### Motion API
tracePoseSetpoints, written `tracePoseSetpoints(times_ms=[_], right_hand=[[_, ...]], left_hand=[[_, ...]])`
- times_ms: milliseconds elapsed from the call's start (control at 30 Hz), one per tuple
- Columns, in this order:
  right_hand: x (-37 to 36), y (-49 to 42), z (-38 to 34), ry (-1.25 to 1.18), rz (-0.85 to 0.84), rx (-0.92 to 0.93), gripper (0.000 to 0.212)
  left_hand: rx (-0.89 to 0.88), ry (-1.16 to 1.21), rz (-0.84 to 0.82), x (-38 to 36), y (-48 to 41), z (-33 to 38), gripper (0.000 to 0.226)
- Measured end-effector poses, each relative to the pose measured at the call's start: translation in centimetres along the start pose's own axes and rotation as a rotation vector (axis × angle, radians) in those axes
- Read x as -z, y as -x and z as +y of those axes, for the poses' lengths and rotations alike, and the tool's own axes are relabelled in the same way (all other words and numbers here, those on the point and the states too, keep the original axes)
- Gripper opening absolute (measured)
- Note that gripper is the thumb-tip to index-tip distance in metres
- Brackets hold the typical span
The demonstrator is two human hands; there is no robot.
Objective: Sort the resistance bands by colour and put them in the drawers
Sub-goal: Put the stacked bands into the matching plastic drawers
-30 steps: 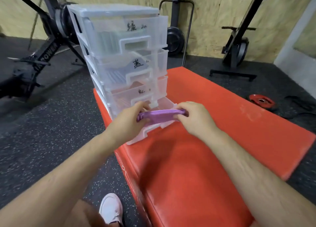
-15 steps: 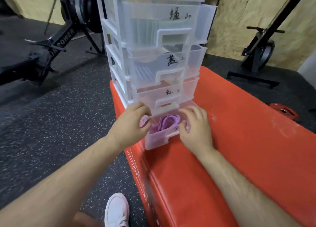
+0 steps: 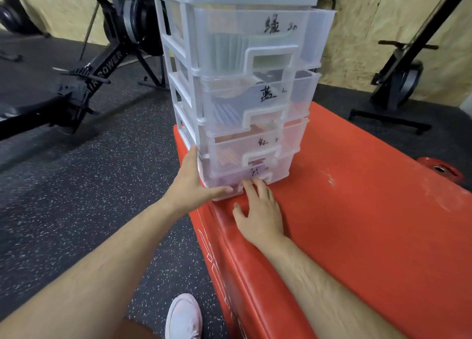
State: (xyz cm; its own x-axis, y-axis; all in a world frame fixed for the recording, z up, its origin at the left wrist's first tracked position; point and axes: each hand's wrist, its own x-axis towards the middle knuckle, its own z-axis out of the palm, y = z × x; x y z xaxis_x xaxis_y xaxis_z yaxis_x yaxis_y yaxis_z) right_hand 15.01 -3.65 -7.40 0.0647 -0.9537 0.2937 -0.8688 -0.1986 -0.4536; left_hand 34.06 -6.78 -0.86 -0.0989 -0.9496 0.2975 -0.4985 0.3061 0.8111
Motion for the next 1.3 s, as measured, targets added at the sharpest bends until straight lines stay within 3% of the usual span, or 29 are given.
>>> tracePoseSetpoints(times_ms=[167, 300, 400, 467, 500, 600, 733, 867, 933, 1000, 1067, 1167, 1233, 1300], right_hand=[[-1.3, -3.2, -1.3, 0.051, -0.062, -0.014, 0.061], [-1.3, -4.2, -1.8, 0.039, -0.068, -0.016, 0.057], [-0.4, -3.1, -1.9, -0.11, 0.32, 0.068, 0.035], [0.4, -2.4, -2.0, -0.148, 0.571, 0.142, 0.028], [0.7, -2.4, -2.3, -0.14, 0.612, 0.158, 0.027], [1.6, -3.6, -3.4, -0.059, 0.525, 0.137, 0.039], [2.2, -5.0, -4.4, -0.001, 0.365, 0.174, 0.056], [2.0, -6.3, -5.0, -0.02, 0.204, 0.196, 0.069], [2.0, -6.2, -5.2, -0.107, 0.252, 0.234, 0.06], [2.5, -5.6, -5.3, -0.168, 0.441, 0.291, 0.05], [3.3, -5.4, -5.8, -0.162, 0.606, 0.339, 0.055], [5.1, -6.4, -7.2, -0.087, 0.651, 0.336, 0.068], [5.9, -7.0, -8.0, -0.04, 0.633, 0.318, 0.075], [6.4, -7.2, -8.5, 0.008, 0.592, 0.311, 0.079]], left_hand=[[0.039, 0.032, -0.001, 0.0, -0.3, -0.9, 0.088], [0.062, 0.035, 0.035, 0.0, -0.7, -0.6, 0.097], [0.094, 0.064, 0.096, 0.3, -1.5, -0.2, 0.129], [0.082, 0.119, 0.087, 0.7, -1.9, 0.8, 0.127], [0.043, 0.149, 0.078, 0.7, -2.1, 1.3, 0.115], [-0.03, 0.209, 0.113, 0.5, -2.5, 2.2, 0.08], [-0.027, 0.206, 0.234, 0.5, -3.5, 1.3, 0.066], [0.088, 0.115, 0.328, 0.4, -4.3, 0.2, 0.055], [0.12, 0.124, 0.334, 0.4, -4.4, 0.5, 0.055], [0.116, 0.19, 0.306, 0.6, -4.1, 1.4, 0.067], [0.061, 0.268, 0.274, 1.1, -4.0, 2.5, 0.091], [-0.009, 0.393, 0.186, 1.7, -4.2, 4.3, 0.104], [-0.021, 0.485, 0.158, 2.3, -4.7, 5.8, 0.099], [-0.046, 0.467, 0.216, 2.8, -5.3, 7.1, 0.075]])
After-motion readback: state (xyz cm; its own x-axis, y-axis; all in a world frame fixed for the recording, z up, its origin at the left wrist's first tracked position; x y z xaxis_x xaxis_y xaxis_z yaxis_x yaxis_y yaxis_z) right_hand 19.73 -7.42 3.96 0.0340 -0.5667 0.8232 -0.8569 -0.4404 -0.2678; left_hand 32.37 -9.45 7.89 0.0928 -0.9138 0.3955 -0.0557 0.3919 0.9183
